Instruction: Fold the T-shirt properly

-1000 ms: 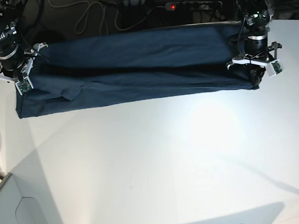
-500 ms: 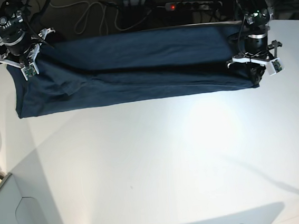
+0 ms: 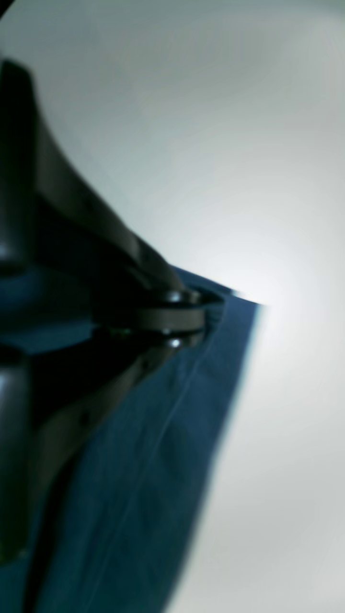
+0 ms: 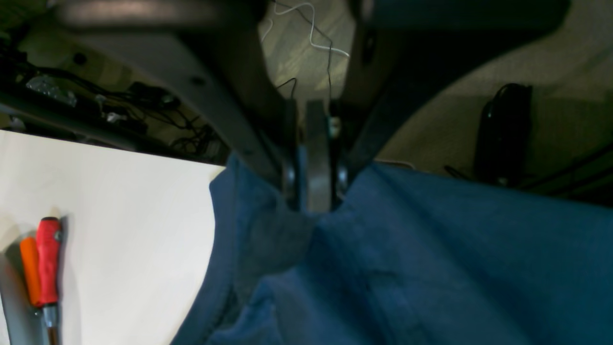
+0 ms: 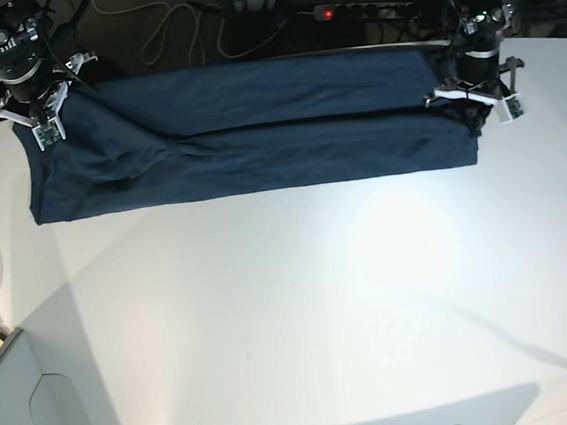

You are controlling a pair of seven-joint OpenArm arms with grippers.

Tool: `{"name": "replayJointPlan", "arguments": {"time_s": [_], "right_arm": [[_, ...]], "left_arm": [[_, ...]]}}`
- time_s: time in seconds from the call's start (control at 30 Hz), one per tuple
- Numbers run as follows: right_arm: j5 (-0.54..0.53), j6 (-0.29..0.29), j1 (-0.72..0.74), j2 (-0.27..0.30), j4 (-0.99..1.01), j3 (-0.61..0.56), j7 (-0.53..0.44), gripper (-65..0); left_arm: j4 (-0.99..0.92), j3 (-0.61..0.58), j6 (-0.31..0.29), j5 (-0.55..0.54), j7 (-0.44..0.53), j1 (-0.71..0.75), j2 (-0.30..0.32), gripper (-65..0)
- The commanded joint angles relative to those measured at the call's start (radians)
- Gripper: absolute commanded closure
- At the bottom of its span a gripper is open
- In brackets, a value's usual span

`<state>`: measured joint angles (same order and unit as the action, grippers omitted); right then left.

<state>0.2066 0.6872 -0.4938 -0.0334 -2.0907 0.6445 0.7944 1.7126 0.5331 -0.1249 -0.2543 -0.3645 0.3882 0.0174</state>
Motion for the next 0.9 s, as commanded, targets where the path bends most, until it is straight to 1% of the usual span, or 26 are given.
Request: {"name": "replayJointPlan", "arguments": {"time_s": [0.0,0.47,0.53,0.6,0.63,0.67,0.73,0.77,0.83,0.87], "right_arm": [[-0.005,0.011,-0.004,0.007,-0.014,0.002,-0.010,-0.1],[-0.005,0.011,0.025,0.013,-0.014,-0.001,-0.002,-0.6],[-0.003,0.011,0.030,0.019,-0.012,-0.001,0.000,-1.3],[-0.003,0.011,0.036,0.033,-0.011,-0.002,0.000,-5.5],[-0.003,0.011,0.037,0.033,-0.008,-0.002,0.000,-9.0],[-0.003,0.011,0.039,0.033,-0.001,-0.002,-0.002,-13.4],[-0.003,0.011,0.070,0.056,0.008,-0.002,0.001,-23.2],[-0.003,0.011,0.080,0.060,0.025,-0.002,0.001,-28.6],[-0.005,0.011,0.100,0.069,0.052,-0.001,0.001,-37.1],[-0.005,0.011,0.116,0.076,0.063,-0.001,0.001,-40.1]], "left_arm": [[0.008,0.000,-0.003,-0.007,0.031,-0.001,0.008,0.0],[-0.096,0.000,-0.005,-0.007,0.031,-0.024,0.011,0.0],[-0.108,-0.003,-0.005,-0.007,0.031,-0.024,0.026,0.0],[-0.118,-0.003,-0.005,-0.009,0.031,-0.024,0.033,0.0],[-0.118,-0.003,-0.005,-0.009,0.031,-0.024,0.034,0.0],[-0.118,-0.003,-0.005,-0.009,0.031,-0.024,0.034,-2.1],[-0.113,-0.003,-0.005,-0.009,0.029,-0.022,0.036,-10.8],[-0.105,-0.003,-0.005,-0.009,0.028,-0.019,0.034,-17.0],[-0.104,-0.003,-0.005,-0.009,0.028,-0.018,0.033,-26.5],[-0.104,-0.003,-0.005,-0.009,0.028,-0.018,0.033,-30.2]]}}
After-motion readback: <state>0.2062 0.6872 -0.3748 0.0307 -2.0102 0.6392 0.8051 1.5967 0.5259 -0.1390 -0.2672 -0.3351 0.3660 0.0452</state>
